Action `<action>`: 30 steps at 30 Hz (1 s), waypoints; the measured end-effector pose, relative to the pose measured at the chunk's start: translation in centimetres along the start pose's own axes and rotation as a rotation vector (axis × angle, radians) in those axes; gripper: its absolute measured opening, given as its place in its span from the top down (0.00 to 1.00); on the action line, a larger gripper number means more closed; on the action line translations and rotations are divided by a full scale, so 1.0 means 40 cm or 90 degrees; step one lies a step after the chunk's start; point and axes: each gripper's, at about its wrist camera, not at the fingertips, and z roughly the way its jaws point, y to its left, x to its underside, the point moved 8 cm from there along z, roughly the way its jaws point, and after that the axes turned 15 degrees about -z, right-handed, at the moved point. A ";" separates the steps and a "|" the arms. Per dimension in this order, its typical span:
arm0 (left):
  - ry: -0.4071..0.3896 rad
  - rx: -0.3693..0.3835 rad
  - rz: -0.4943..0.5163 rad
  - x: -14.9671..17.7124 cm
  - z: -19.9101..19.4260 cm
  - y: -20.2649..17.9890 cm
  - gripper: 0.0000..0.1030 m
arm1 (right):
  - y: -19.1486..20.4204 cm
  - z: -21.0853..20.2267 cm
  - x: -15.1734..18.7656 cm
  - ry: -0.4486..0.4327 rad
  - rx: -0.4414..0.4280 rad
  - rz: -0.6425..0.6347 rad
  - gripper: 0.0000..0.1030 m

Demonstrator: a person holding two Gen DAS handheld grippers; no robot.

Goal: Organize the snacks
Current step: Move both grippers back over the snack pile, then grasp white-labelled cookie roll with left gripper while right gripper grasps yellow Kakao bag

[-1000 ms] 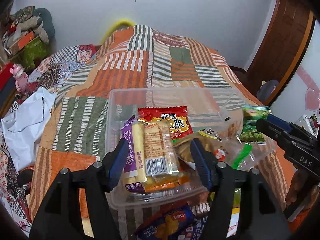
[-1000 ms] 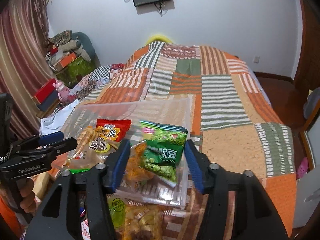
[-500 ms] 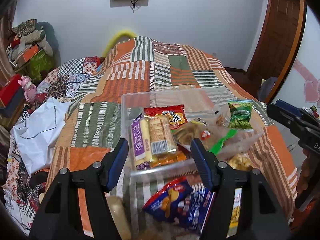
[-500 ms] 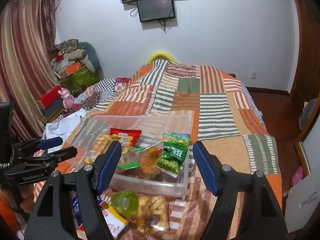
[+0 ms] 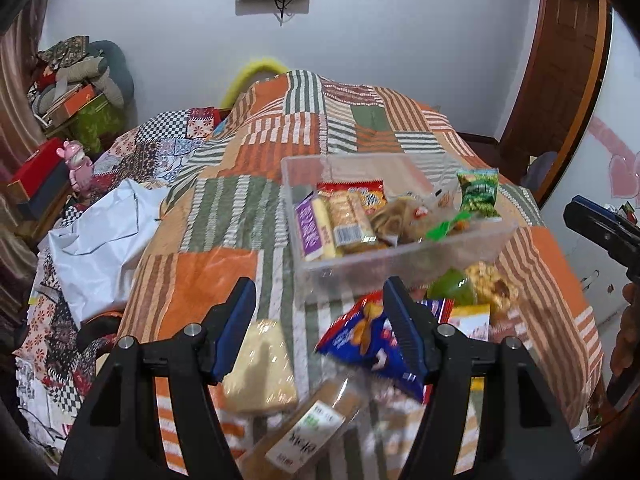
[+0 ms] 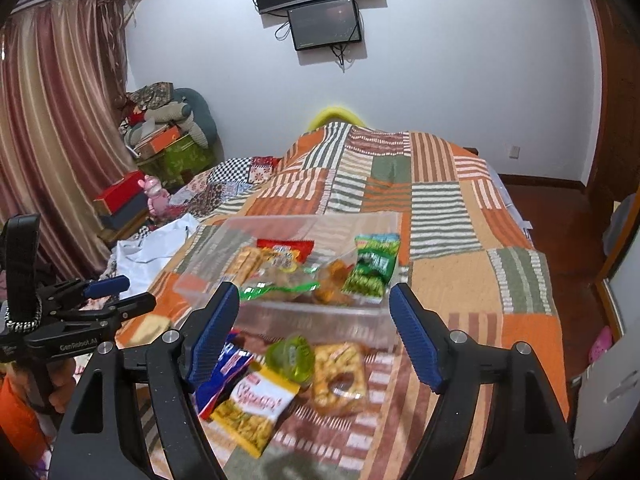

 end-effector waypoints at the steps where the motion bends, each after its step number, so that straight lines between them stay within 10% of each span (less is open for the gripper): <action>1: 0.002 -0.002 0.000 0.009 -0.004 0.007 0.36 | 0.005 -0.008 0.012 0.002 -0.002 0.001 0.27; 30: 0.130 0.015 -0.012 0.269 0.052 0.128 0.35 | 0.126 0.104 0.230 0.134 -0.099 0.071 0.27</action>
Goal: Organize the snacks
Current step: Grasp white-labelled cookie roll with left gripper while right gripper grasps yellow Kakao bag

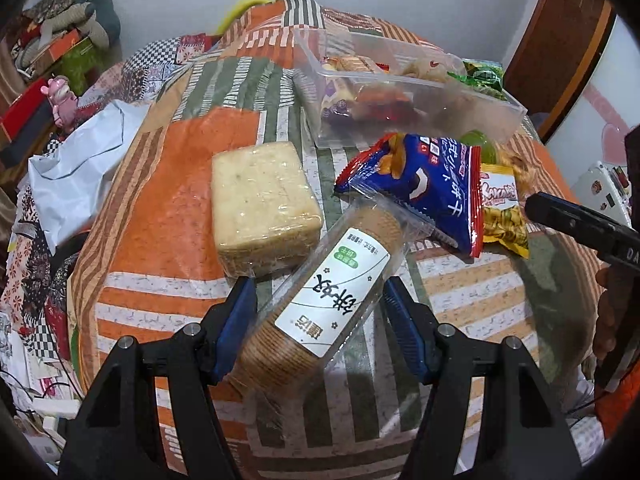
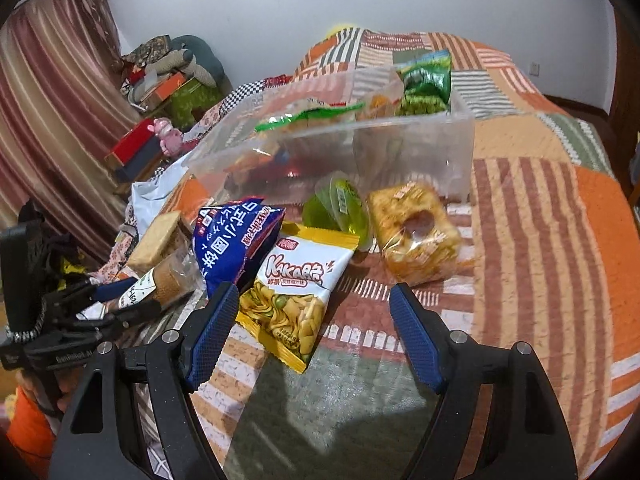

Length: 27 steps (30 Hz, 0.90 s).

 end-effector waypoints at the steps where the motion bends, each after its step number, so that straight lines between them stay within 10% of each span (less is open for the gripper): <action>1: -0.002 0.000 0.001 0.000 0.001 -0.001 0.35 | -0.001 0.005 0.002 0.004 0.000 0.002 0.27; 18: 0.026 0.034 0.028 0.040 0.015 -0.053 0.35 | 0.040 0.079 -0.013 0.025 -0.006 -0.033 0.46; 27: 0.005 0.036 0.036 0.014 0.047 -0.077 0.35 | 0.032 0.070 -0.003 0.021 -0.030 -0.030 0.73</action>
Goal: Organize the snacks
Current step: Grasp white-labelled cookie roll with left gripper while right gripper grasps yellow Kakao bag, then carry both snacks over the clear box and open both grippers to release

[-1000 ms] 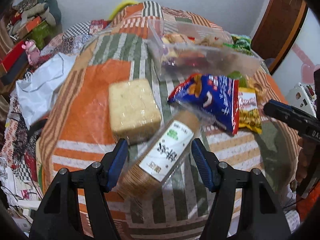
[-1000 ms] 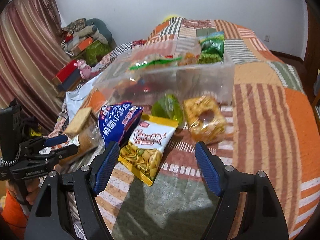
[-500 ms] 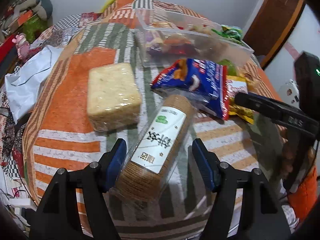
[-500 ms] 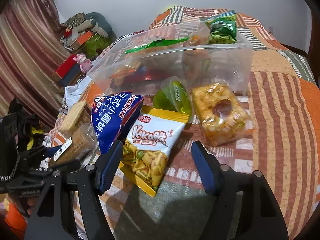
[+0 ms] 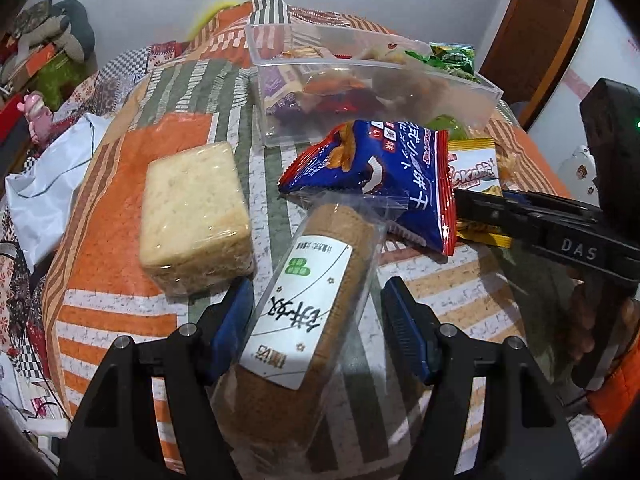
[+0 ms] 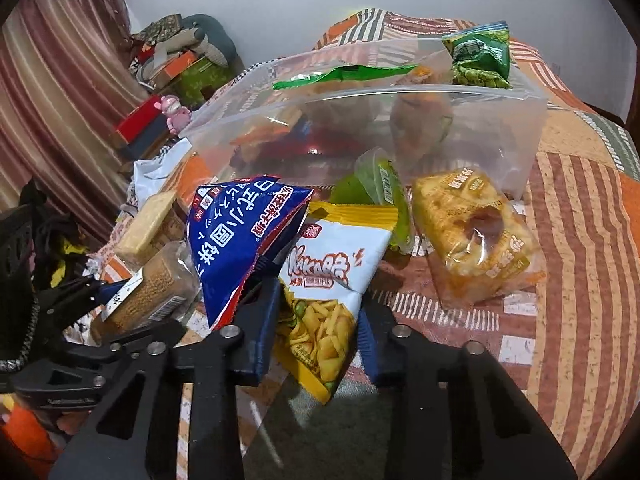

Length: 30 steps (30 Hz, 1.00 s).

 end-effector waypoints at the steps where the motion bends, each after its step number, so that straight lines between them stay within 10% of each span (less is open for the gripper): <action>1: -0.002 0.000 -0.003 0.000 0.000 0.000 0.35 | 0.002 -0.001 0.000 -0.002 -0.002 0.002 0.75; 10: -0.012 -0.017 -0.004 0.022 -0.033 0.013 0.63 | -0.013 -0.047 0.020 -0.020 0.005 0.007 0.76; 30: -0.095 0.009 0.021 -0.040 -0.178 -0.080 0.67 | -0.046 -0.186 -0.045 -0.116 0.036 0.014 0.76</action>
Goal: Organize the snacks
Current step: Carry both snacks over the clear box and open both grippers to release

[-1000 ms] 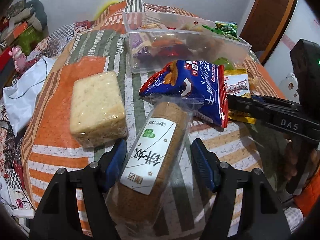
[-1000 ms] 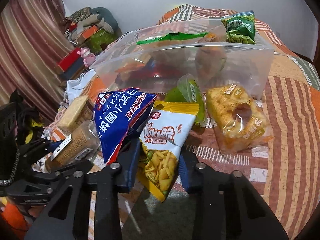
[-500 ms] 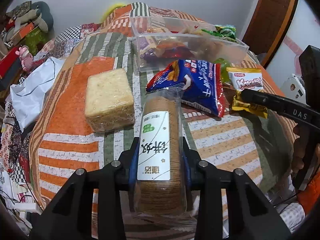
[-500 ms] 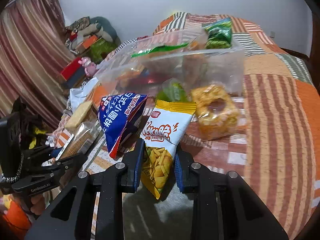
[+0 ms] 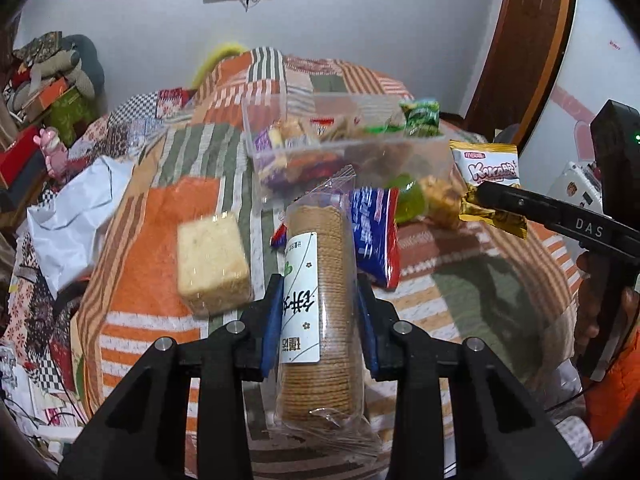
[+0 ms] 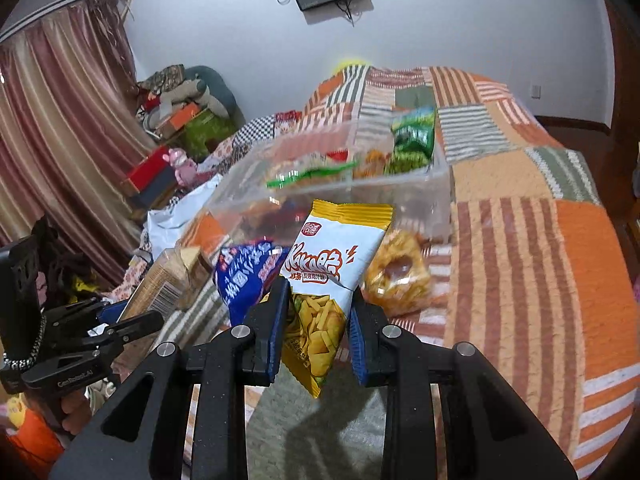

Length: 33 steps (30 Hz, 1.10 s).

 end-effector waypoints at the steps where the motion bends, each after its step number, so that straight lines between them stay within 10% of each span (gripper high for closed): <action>1: -0.005 0.001 -0.001 -0.012 -0.004 -0.003 0.67 | -0.001 -0.005 -0.008 -0.005 0.002 -0.002 0.76; 33: -0.067 -0.025 0.012 -0.332 0.077 -0.028 0.67 | -0.009 0.044 -0.243 -0.075 0.037 -0.065 0.76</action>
